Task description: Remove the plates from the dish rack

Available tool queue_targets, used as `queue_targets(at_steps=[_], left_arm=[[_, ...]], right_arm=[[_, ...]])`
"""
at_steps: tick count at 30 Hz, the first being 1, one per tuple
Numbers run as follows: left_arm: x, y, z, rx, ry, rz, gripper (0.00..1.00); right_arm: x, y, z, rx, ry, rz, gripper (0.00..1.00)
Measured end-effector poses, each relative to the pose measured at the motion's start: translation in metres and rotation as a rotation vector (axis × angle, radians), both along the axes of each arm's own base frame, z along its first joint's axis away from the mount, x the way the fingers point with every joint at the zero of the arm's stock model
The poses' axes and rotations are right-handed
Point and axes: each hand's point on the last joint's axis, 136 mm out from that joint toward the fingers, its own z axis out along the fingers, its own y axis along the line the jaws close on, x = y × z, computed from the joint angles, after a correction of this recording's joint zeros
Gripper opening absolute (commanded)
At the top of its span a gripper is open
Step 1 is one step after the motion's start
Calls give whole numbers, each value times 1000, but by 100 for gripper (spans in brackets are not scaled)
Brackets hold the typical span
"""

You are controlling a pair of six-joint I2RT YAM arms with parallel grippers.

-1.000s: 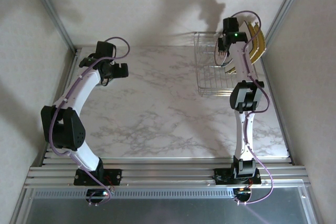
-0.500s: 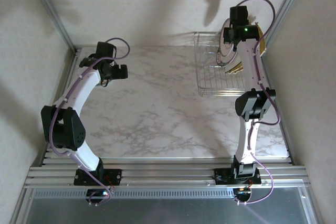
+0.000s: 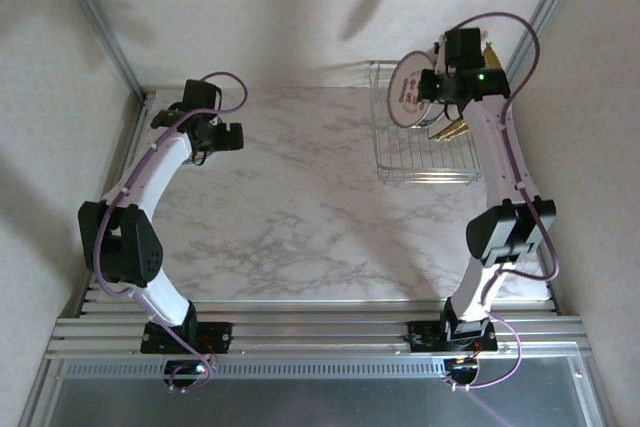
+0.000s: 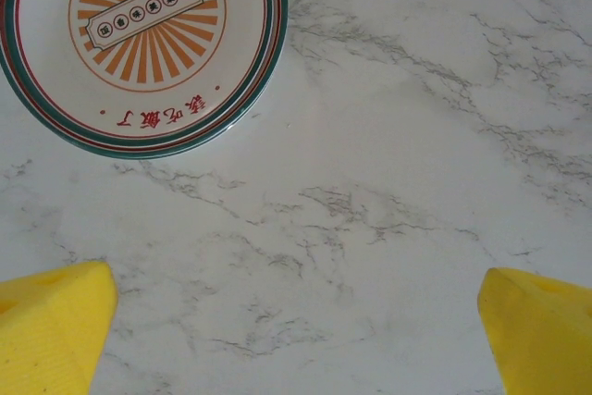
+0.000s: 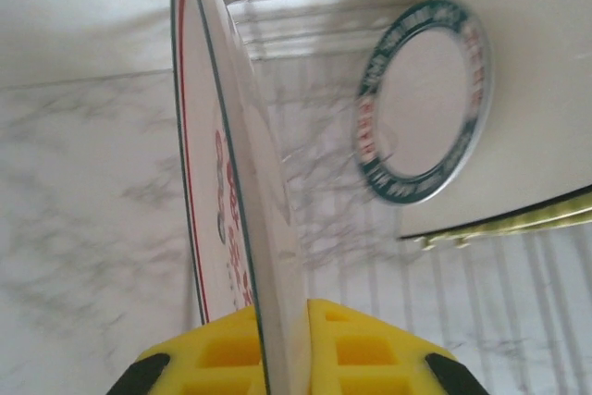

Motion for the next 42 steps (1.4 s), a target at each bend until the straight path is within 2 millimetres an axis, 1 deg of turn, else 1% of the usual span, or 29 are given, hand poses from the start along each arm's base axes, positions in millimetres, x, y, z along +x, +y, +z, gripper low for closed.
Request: queue_targets(at_steps=[6,9,11,14,16,18,22,24,27,32,37,40,42], left_arm=[[4,-4,2,-18,-17,-12,100],[6,-6,3,-26,-26,-21,100],[8,-9,4,-37,-34,-28,100],[11,-12,6,-52,-46,-37,99],[11,-14,6,-63,-50,-45,100],[12,-17,7,-76,-55,-53,100],[18,-28,11,-129,-85,-89,100],[22,-37,14,-176,-105,-112,100],[29,-55,19,-275,-146,-159,100],[34,-99,36,-523,-219,-286,99],[31,-137,55,-742,-265,-418,100],[29,-153,61,-833,-277,-474,100],[26,-160,61,-886,-272,-496,97]], right_arm=[[-29,45,-11,295,18,126,0],[-37,66,-23,447,39,180,0],[-40,78,-34,534,67,203,0],[-43,87,-52,614,105,214,0],[-45,91,-59,650,123,218,0],[-46,94,-62,679,128,223,0],[-46,99,-60,733,112,245,0],[-46,101,-60,755,110,252,0],[-46,104,-57,784,102,264,0],[-47,114,-49,821,84,296,0],[-53,134,-39,850,74,361,0],[-58,150,-36,863,84,400,0],[-59,159,-37,871,91,423,0]])
